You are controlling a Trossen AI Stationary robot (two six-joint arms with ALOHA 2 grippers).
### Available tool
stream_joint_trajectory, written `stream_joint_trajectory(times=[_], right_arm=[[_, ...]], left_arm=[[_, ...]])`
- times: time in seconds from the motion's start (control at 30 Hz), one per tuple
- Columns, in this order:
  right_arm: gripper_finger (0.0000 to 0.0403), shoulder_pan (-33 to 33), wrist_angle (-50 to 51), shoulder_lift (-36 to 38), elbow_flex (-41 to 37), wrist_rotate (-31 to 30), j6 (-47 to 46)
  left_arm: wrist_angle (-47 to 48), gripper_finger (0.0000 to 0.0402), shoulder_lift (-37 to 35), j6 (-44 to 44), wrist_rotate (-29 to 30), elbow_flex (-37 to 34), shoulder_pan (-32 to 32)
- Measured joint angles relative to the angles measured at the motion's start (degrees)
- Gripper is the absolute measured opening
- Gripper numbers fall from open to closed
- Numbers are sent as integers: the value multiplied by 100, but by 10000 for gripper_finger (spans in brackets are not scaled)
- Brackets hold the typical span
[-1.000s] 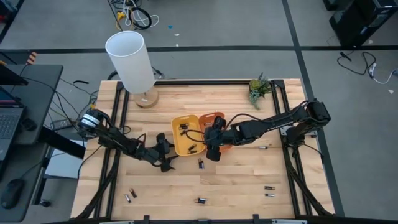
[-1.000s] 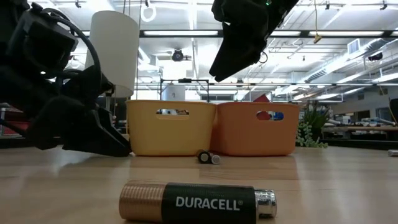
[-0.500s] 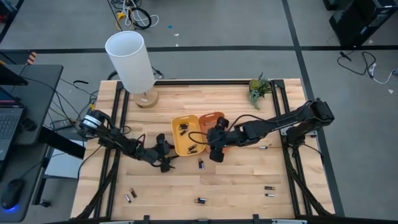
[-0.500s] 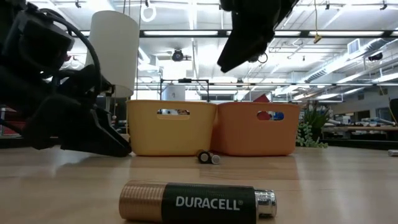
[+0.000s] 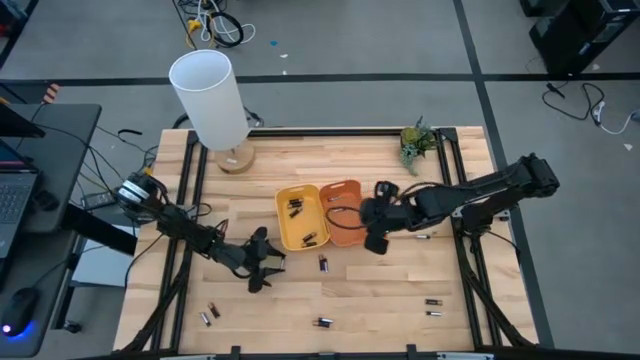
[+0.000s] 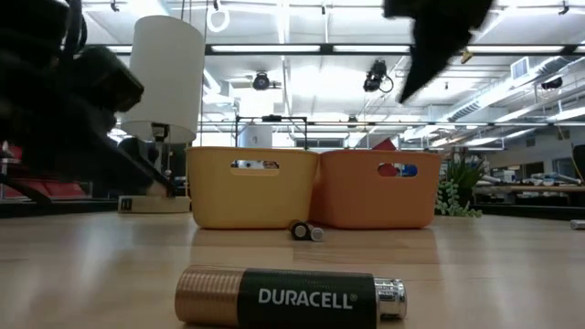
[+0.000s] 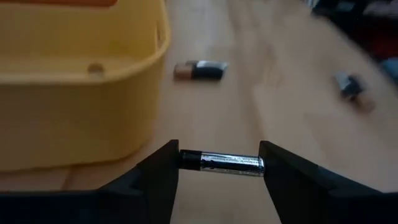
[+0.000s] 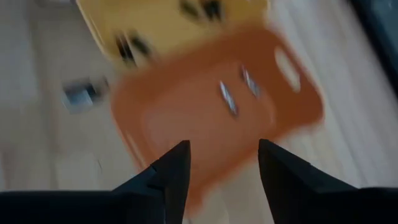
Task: Sort batteries
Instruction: Put the middle left silver battery into the orange bin
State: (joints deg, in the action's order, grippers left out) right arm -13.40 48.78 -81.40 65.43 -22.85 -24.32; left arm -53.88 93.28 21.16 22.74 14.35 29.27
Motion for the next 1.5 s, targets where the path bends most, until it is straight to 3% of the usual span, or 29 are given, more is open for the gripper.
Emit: stream_joint_trajectory(times=[0.27,0.4,0.67,0.93,1.17,1.37,1.5], right_arm=[[161,-245,528,883,-1036,68,-1241],[156,-316,535,1256,-1541,494,-1658],[154,-397,561,1587,-2479,1529,-2432],[153,-526,603,1630,-2725,1580,-2647],[154,-528,758,1636,-2725,1562,-2554],[155,-528,797,1636,-2725,1481,-2501],[154,-528,856,1634,-2725,1473,-2367]], left_arm=[[-4,222,-924,-300,-184,148,-8],[101,223,-1247,-913,-161,429,-74],[2666,223,-1060,-1736,28,2175,-709],[2850,223,-807,-2811,204,3286,-1679],[2680,224,-375,-2312,-1448,3783,-2947],[2441,224,358,-2002,-1795,4130,-3258],[2805,224,901,-1791,-1946,4540,-3280]])
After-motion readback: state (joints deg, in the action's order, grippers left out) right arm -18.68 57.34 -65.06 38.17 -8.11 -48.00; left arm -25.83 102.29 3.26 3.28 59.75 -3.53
